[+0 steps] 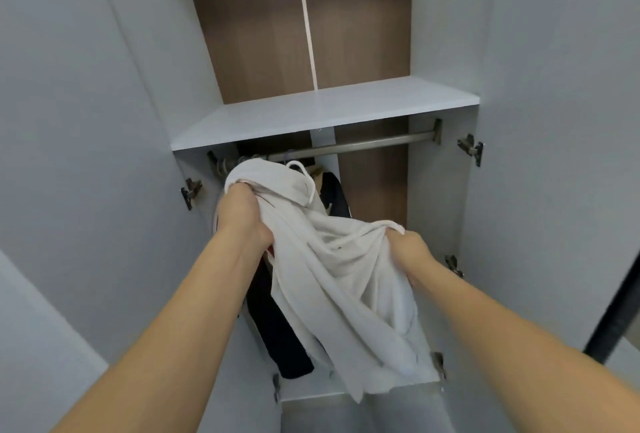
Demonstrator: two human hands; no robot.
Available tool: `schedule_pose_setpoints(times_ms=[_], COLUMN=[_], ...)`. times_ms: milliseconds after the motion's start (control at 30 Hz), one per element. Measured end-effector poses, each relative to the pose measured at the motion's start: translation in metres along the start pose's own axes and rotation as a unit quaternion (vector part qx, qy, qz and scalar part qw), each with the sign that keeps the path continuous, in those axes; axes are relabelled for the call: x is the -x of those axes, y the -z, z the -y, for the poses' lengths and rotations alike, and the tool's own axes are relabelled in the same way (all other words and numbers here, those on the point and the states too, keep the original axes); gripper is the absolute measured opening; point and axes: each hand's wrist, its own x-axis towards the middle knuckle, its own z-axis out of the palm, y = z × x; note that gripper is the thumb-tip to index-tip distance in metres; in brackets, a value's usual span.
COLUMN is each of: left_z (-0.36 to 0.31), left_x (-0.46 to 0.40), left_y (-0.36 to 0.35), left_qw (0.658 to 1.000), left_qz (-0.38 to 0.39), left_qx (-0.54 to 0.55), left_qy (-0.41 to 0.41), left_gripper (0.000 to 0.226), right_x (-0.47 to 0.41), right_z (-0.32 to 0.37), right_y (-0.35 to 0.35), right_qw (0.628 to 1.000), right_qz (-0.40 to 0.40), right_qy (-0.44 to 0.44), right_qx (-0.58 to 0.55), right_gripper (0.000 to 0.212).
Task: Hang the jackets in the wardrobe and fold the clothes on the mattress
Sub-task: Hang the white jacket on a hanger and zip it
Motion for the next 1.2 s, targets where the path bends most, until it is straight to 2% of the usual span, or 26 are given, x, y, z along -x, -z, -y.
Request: schedule_pose_setpoints(times_ms=[133, 200, 267, 300, 367, 433, 567, 667, 700, 733, 800, 833, 900, 967, 1000, 1067, 1200], left_z=[0.049, 0.079, 0.105, 0.114, 0.126, 0.135, 0.128, 0.112, 0.106, 0.099, 0.086, 0.079, 0.066, 0.060, 0.060, 0.064, 0.083], left_x=[-0.049, -0.073, -0.090, -0.092, -0.092, -0.105, -0.138, -0.181, -0.199, -0.218, -0.257, -0.279, -0.320, -0.350, -0.363, -0.385, -0.435], left_y=[-0.012, -0.022, -0.037, -0.047, -0.066, -0.077, -0.080, -0.071, -0.066, -0.062, -0.048, -0.040, -0.026, -0.013, -0.009, -0.007, -0.006], left_qw=[0.994, 0.984, 0.971, 0.965, 0.950, 0.922, 0.853, 0.758, 0.733, 0.723, 0.740, 0.743, 0.719, 0.695, 0.687, 0.692, 0.735], left_qz=[0.010, 0.028, 0.060, 0.072, 0.111, 0.167, 0.238, 0.299, 0.299, 0.282, 0.194, 0.130, 0.020, -0.039, -0.045, -0.028, 0.024], left_qx=[-0.050, -0.099, -0.160, -0.184, -0.213, -0.292, -0.437, -0.549, -0.583, -0.612, -0.643, -0.656, -0.687, -0.711, -0.719, -0.717, -0.674], left_qy=[0.094, 0.144, 0.164, 0.172, 0.201, 0.194, 0.160, 0.189, 0.182, 0.156, 0.032, -0.033, -0.103, -0.098, -0.091, -0.084, -0.070], left_gripper=[0.028, 0.041, 0.056, 0.054, 0.032, 0.035, 0.045, 0.057, 0.055, 0.046, 0.012, 0.011, 0.032, 0.050, 0.054, 0.048, 0.041], right_x=[-0.027, -0.042, -0.057, -0.063, -0.082, -0.099, -0.135, -0.162, -0.169, -0.178, -0.187, -0.192, -0.201, -0.209, -0.213, -0.222, -0.242], right_z=[0.052, 0.077, 0.094, 0.101, 0.110, 0.115, 0.122, 0.132, 0.134, 0.137, 0.140, 0.141, 0.145, 0.149, 0.150, 0.151, 0.146], right_y=[0.017, 0.022, 0.024, 0.025, 0.026, 0.027, 0.023, 0.012, 0.008, 0.003, -0.003, -0.006, -0.015, -0.024, -0.029, -0.038, -0.050], right_qw=[0.997, 0.991, 0.984, 0.982, 0.977, 0.971, 0.970, 0.967, 0.967, 0.968, 0.971, 0.973, 0.974, 0.980, 0.985, 0.993, 0.997], right_qz=[-0.025, -0.024, -0.013, -0.003, 0.030, 0.063, 0.016, -0.006, -0.010, -0.010, 0.005, 0.008, 0.012, 0.023, 0.023, 0.022, 0.013], right_qy=[0.021, 0.023, 0.012, 0.007, 0.011, 0.006, -0.015, -0.033, -0.032, -0.030, -0.019, -0.011, 0.001, 0.012, 0.018, 0.021, 0.034], right_qx=[-0.071, -0.128, -0.177, -0.189, -0.212, -0.229, -0.244, -0.252, -0.251, -0.251, -0.239, -0.231, -0.224, -0.196, -0.169, -0.114, -0.064], right_gripper=[0.039, 0.027, 0.024, 0.026, 0.024, 0.018, 0.023, 0.034, 0.035, 0.035, 0.033, 0.030, 0.022, 0.018, 0.021, 0.028, 0.036])
